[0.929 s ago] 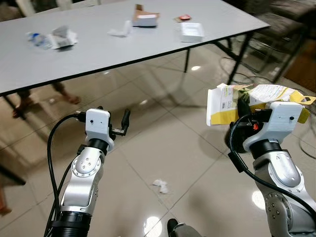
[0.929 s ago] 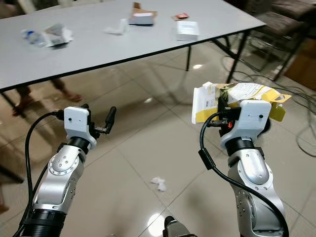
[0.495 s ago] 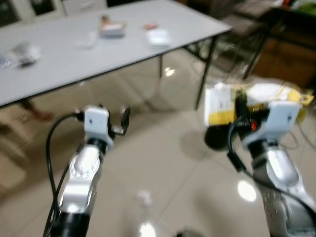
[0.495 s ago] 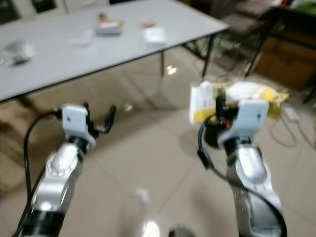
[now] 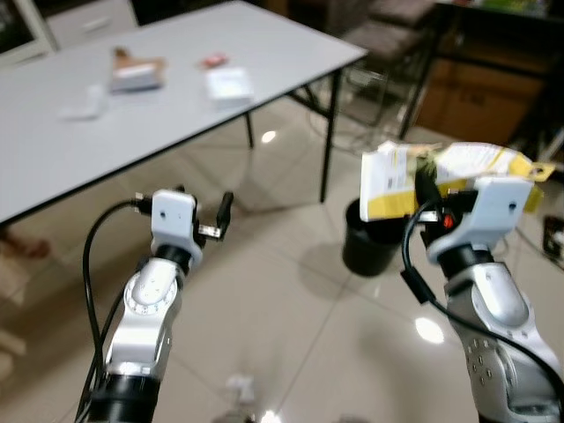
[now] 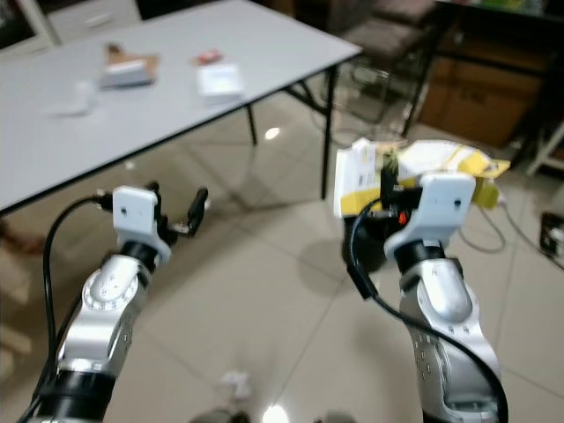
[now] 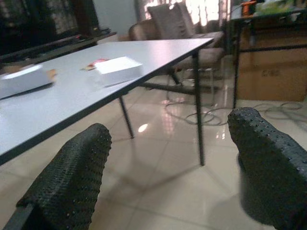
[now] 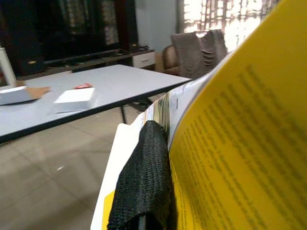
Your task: Picking trash to rubbish bin
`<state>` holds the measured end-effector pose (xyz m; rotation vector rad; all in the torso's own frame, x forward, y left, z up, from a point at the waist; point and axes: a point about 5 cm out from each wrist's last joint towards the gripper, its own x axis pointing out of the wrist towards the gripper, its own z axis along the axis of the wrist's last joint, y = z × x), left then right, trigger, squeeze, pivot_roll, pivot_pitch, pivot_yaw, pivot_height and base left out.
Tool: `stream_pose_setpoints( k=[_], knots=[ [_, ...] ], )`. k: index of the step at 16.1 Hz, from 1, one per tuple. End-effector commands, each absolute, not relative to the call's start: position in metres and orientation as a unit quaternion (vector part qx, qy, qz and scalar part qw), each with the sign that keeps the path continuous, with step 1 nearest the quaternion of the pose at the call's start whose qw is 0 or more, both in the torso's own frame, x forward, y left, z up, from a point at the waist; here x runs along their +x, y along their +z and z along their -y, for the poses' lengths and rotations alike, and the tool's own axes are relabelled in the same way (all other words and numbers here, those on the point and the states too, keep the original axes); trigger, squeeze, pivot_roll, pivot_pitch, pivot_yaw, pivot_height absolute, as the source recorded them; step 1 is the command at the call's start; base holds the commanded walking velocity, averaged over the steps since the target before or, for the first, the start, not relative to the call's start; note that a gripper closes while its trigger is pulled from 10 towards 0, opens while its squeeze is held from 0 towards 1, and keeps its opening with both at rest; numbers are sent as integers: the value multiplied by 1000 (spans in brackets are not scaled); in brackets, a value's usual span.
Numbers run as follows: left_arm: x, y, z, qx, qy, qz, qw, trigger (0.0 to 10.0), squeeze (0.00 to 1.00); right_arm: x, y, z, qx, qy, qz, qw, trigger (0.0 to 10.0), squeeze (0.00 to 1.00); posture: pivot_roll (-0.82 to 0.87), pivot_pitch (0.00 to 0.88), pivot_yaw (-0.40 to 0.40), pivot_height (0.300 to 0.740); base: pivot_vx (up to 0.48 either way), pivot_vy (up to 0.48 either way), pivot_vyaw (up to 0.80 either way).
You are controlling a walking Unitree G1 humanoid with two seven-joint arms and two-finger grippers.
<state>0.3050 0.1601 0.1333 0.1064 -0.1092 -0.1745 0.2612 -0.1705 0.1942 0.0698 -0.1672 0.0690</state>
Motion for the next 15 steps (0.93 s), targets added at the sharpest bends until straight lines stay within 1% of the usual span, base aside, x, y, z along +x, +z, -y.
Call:
stream_pose_setpoints(
  k=[1,8,13,15],
  knots=[
    [305,134,-156,56,-96,57,992,10000,0,260,195,174,29,29,89,995,0,0,-107,90,25,740,349,0,0],
    [305,134,-155,60,-100,58,991,10000,0,260,195,173,30,30,88,995,0,0,-107,90,29,740,387,0,0],
    [304,133,-156,63,-101,57,991,10000,0,261,194,173,30,31,86,995,0,0,-105,93,30,740,480,0,0],
    [304,133,-156,64,-101,57,991,10000,0,261,194,172,30,31,84,996,0,0,-105,93,30,740,480,0,-703]
  ],
)
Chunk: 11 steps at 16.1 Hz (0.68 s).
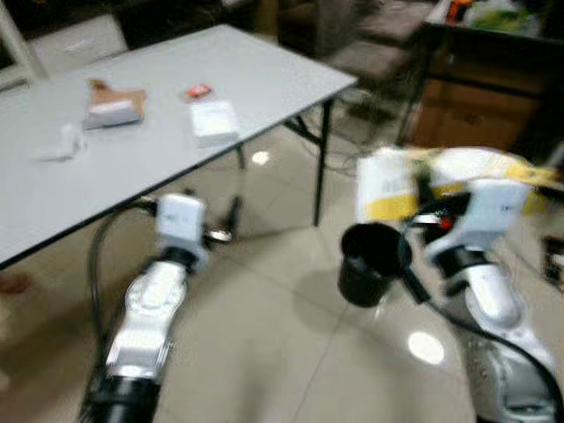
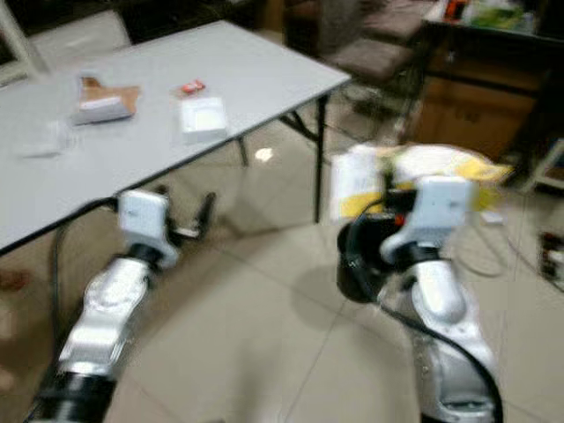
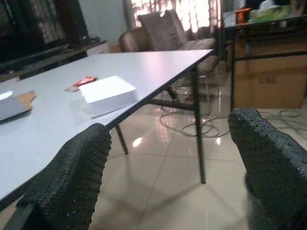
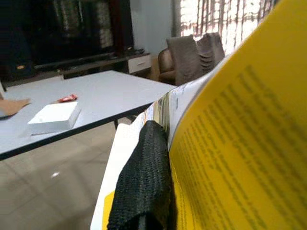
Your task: Picking trash to rubbish bin
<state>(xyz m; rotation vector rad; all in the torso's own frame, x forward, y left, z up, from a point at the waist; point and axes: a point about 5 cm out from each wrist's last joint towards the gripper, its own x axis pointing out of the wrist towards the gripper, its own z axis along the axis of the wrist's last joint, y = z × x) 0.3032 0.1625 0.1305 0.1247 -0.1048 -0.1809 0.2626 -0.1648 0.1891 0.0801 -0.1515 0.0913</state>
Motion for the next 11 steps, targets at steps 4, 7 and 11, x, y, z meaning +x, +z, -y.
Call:
stream_pose_setpoints(
  k=[4,7,11],
  knots=[
    [305,133,-155,64,-101,57,991,10000,0,261,194,172,31,31,87,995,0,0,-104,93,32,740,480,0,0],
    [305,132,-155,63,-102,56,991,10000,0,262,193,172,29,33,88,995,0,0,-104,93,32,740,480,0,0],
    [306,133,-151,55,-102,58,992,10000,0,264,194,170,27,40,90,995,0,0,-96,83,23,740,306,0,0]
  ],
)
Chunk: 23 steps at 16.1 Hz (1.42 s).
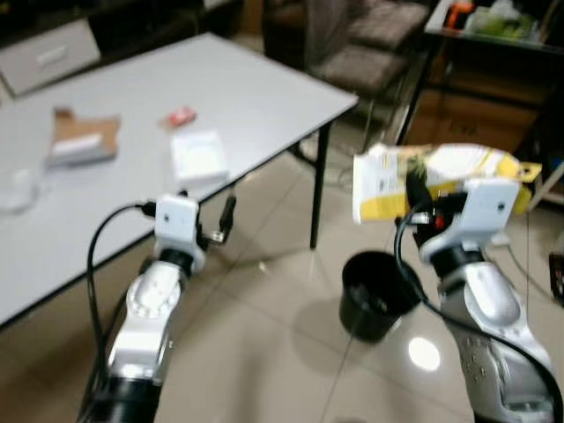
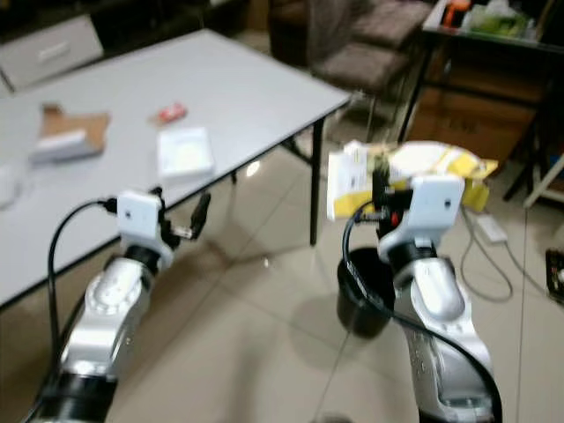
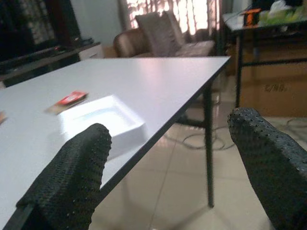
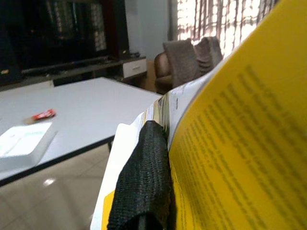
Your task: Picking trash to rubbish bin
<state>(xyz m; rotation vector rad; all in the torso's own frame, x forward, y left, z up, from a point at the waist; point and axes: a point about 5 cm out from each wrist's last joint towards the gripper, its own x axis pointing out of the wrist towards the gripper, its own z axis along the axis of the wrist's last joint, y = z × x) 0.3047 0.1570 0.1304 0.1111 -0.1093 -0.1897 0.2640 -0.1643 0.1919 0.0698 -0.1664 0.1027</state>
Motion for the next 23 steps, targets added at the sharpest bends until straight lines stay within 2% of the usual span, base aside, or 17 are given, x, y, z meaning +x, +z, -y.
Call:
stream_pose_setpoints(
  k=[1,7,20,23],
  knots=[
    [306,134,-152,56,-99,60,992,10000,0,265,195,171,28,39,91,995,0,0,-92,83,22,740,0,0,0],
    [307,135,-154,56,-93,62,992,10000,0,267,194,168,36,41,94,994,0,0,-69,78,22,740,0,0,0],
    [303,137,-155,50,-91,63,993,10000,0,270,190,164,43,45,86,994,0,0,-43,89,22,740,0,0,-750],
    [302,136,-156,51,-90,61,993,10000,0,269,189,163,43,47,85,994,0,0,-42,88,21,740,0,0,0]
  ],
)
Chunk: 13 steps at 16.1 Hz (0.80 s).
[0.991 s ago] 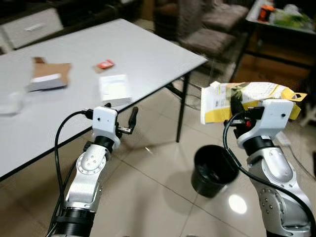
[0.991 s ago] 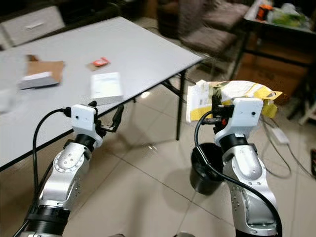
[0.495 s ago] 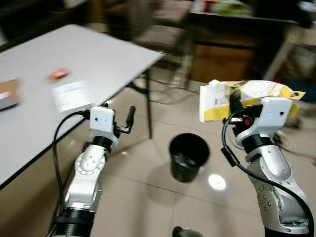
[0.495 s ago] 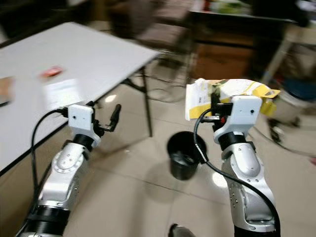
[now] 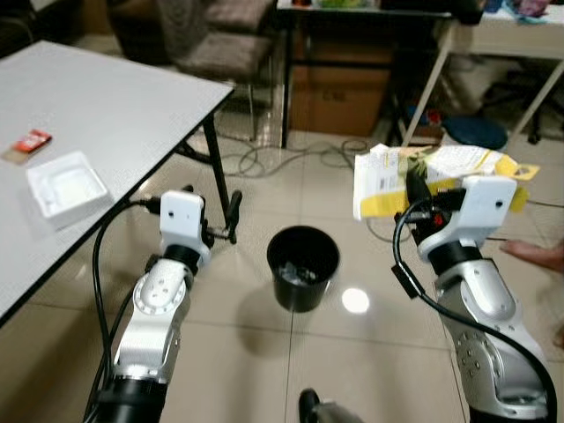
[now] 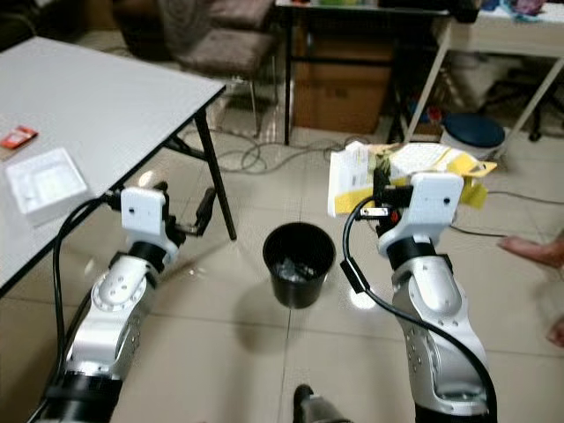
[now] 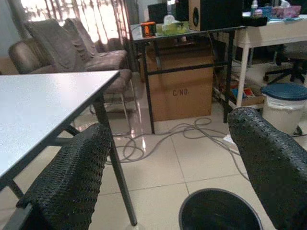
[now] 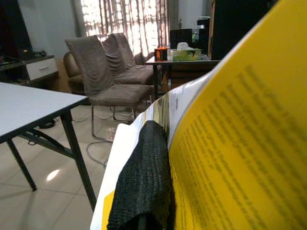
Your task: Picking trash to rubbish bin
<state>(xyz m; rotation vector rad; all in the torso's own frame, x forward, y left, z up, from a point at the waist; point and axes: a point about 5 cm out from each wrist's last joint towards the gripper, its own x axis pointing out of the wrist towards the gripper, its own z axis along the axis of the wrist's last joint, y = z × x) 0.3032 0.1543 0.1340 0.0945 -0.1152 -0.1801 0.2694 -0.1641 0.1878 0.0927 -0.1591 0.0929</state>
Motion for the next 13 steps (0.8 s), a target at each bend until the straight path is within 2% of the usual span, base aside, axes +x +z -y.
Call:
stream_pose_setpoints(
  k=[1,5,13],
  knots=[
    [302,136,-155,50,-92,61,993,10000,0,270,189,163,42,48,84,994,0,0,-43,88,20,740,0,0,0],
    [301,136,-153,48,-98,59,992,10000,0,270,189,164,41,48,86,994,0,0,-45,88,20,740,0,0,-714],
    [300,134,-151,49,-96,56,993,10000,0,270,190,163,37,51,88,994,0,0,-45,88,20,740,0,0,0]
  ],
)
